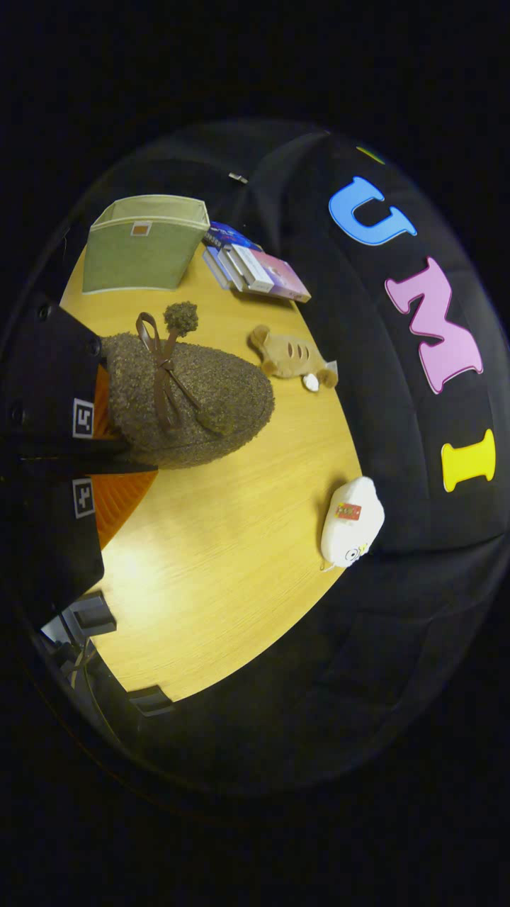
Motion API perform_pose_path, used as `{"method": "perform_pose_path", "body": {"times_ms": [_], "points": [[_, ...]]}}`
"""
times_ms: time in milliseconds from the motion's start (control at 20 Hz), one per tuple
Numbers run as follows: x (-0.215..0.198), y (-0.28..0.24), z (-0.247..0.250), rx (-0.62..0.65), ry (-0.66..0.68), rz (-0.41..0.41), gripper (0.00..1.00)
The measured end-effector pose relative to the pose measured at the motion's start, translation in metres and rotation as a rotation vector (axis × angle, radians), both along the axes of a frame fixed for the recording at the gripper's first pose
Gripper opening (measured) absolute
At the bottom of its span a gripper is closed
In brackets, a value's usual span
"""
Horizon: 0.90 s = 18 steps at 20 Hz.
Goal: Open the storage box then place both shoes into the box .Put the left shoe in first, then the right shoe, with the right side of both shoes facing outward in a uniform manner.
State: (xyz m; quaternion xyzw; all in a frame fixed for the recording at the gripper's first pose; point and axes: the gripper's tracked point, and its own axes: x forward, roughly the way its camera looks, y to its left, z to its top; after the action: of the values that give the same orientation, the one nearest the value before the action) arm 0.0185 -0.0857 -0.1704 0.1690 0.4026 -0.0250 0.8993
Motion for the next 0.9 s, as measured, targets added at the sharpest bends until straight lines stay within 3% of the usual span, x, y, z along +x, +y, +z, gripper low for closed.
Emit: {"method": "perform_pose_path", "body": {"times_ms": [550,900], "points": [[0.007,0.225,0.072,0.164,-0.039,0.187,0.06],[0.015,0.353,0.077,0.200,-0.014,0.318,0.06]]}}
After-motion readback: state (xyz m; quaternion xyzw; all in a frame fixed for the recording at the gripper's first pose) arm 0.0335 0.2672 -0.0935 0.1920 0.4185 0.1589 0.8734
